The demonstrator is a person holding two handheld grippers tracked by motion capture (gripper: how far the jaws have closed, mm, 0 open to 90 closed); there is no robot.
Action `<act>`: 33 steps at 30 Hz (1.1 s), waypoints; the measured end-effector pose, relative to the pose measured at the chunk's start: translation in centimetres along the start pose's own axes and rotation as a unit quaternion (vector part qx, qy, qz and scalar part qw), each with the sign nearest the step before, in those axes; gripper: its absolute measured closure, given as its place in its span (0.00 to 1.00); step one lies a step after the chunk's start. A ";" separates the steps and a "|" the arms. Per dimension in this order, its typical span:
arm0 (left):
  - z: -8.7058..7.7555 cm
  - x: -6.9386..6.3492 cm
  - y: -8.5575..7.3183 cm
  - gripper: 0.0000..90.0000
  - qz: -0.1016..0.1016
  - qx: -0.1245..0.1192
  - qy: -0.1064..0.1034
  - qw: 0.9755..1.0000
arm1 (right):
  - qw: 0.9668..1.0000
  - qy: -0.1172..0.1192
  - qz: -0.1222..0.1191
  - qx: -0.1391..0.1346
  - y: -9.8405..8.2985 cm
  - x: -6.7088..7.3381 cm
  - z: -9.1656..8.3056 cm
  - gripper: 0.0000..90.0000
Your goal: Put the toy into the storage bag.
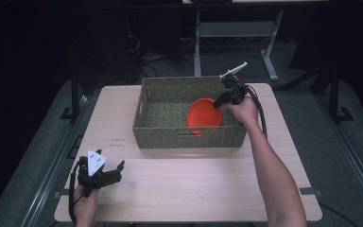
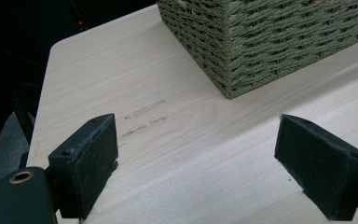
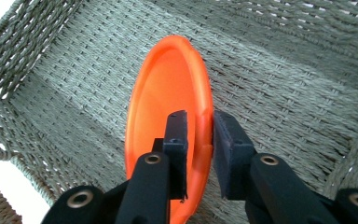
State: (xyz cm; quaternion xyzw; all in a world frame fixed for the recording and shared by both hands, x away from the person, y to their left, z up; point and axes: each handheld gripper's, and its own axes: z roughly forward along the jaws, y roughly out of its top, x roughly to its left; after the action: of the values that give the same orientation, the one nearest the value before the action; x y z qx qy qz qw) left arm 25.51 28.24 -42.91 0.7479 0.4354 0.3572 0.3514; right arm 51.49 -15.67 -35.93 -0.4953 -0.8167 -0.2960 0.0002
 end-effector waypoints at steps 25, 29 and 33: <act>-0.3 0.0 -0.2 0.14 0.000 0.000 0.000 1.000 | 0.999 0.018 -0.003 -0.041 -0.7 0.4 -2.2 0.71; -0.4 0.0 -0.3 0.14 -0.001 -0.001 0.003 1.000 | 0.999 0.023 -0.004 -0.042 -1.0 0.4 -2.3 0.65; -0.3 0.0 -0.3 0.14 -0.001 0.001 0.002 1.000 | 0.998 0.035 -0.004 -0.049 -1.5 0.4 -2.9 0.60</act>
State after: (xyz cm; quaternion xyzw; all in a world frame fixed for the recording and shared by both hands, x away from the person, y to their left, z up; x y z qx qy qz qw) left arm 25.19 28.41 -43.02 0.7473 0.4368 0.3577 0.3504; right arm 49.24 -17.25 -34.17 -0.4812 -0.8025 -0.3529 0.0030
